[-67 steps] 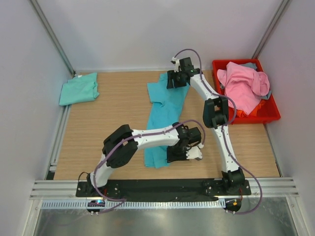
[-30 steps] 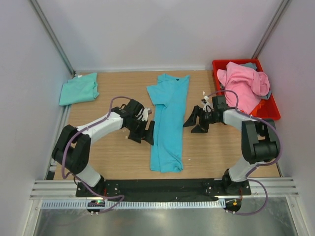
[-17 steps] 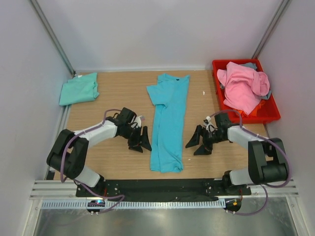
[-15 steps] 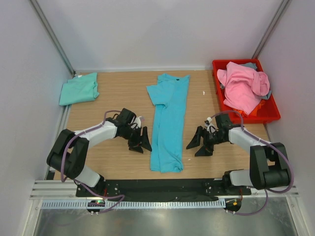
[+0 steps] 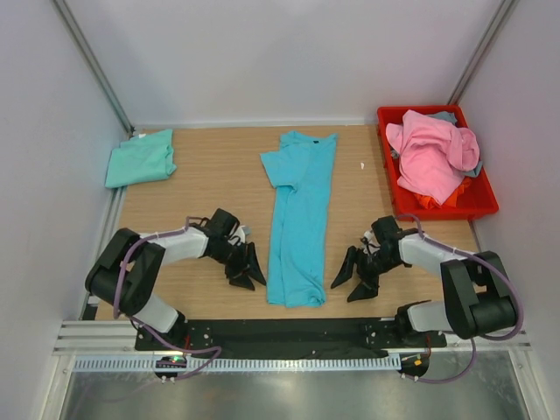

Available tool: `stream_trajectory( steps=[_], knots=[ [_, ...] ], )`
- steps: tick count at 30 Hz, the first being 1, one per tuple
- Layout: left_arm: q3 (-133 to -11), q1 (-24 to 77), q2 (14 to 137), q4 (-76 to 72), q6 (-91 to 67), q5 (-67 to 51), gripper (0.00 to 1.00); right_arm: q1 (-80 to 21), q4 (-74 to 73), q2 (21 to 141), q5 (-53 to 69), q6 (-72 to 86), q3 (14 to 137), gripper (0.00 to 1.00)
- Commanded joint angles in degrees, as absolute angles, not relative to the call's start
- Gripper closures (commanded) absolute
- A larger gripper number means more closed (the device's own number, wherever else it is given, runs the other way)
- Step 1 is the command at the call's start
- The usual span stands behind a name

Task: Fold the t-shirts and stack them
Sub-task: Fold the tshirt

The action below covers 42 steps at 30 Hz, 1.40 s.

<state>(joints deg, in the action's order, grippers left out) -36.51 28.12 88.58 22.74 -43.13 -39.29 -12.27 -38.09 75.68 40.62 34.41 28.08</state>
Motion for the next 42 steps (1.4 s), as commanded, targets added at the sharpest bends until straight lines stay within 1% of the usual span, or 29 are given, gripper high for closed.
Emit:
stream_trajectory(
  steps=[1,6,9,14,19,21,23,25,26,31,33,35,37,40,42],
  knots=[
    [-35.42,28.91,88.86,18.73,-47.53,-40.87,0.55,-14.41,-34.03,78.48,40.16,37.70,28.65,0.33],
    [-36.30,30.49,90.09,16.61,-48.69,-41.31,0.57,-15.20,-27.08,83.14,42.97,42.18,29.79,0.36],
    [-36.30,30.85,90.26,16.44,-49.04,-41.40,0.55,-16.52,-25.49,83.41,44.12,43.24,29.97,0.36],
    [-36.03,32.43,91.14,16.35,-49.31,-42.45,0.56,-17.84,-24.52,82.88,45.53,43.95,29.44,0.36],
    [-36.74,34.28,92.37,15.64,-49.57,-42.54,0.60,-19.86,-24.78,83.67,45.62,43.77,29.53,0.39],
    [-37.09,34.80,92.99,15.56,-49.66,-42.37,0.65,-21.17,-24.96,83.85,45.44,43.77,29.10,0.40],
    [-37.09,34.98,93.25,15.12,-49.83,-42.10,0.66,-21.71,-24.00,84.37,45.35,44.21,28.65,0.41],
    [-37.18,34.98,93.34,14.51,-50.01,-41.75,0.68,-21.88,-23.12,84.90,45.53,44.56,28.74,0.45],
    [-37.09,34.98,93.25,14.50,-50.01,-41.75,0.71,-21.88,-22.85,85.16,45.96,44.82,29.00,0.46],
    [-37.88,34.98,93.52,14.15,-50.01,-42.36,0.74,-23.29,-20.75,86.83,46.85,45.79,29.88,0.51],
    [-37.88,34.98,93.78,13.80,-50.01,-43.06,0.81,-23.73,-20.04,87.27,47.11,46.49,30.06,0.57],
    [-38.14,34.98,93.78,13.71,-50.01,-43.50,0.85,-24.69,-19.95,87.45,47.72,46.58,30.23,0.63],
    [-38.23,35.07,93.69,13.54,-50.10,-43.59,0.86,-25.40,-19.95,87.28,48.07,46.67,29.97,0.64],
    [-38.23,35.16,93.52,13.53,-50.10,-43.77,0.96,-26.37,-19.86,86.84,48.34,47.11,29.27,0.73],
    [-38.32,35.42,93.43,13.54,-50.10,-43.86,0.97,-26.80,-19.78,86.49,48.60,47.37,28.74,0.79]
  ],
)
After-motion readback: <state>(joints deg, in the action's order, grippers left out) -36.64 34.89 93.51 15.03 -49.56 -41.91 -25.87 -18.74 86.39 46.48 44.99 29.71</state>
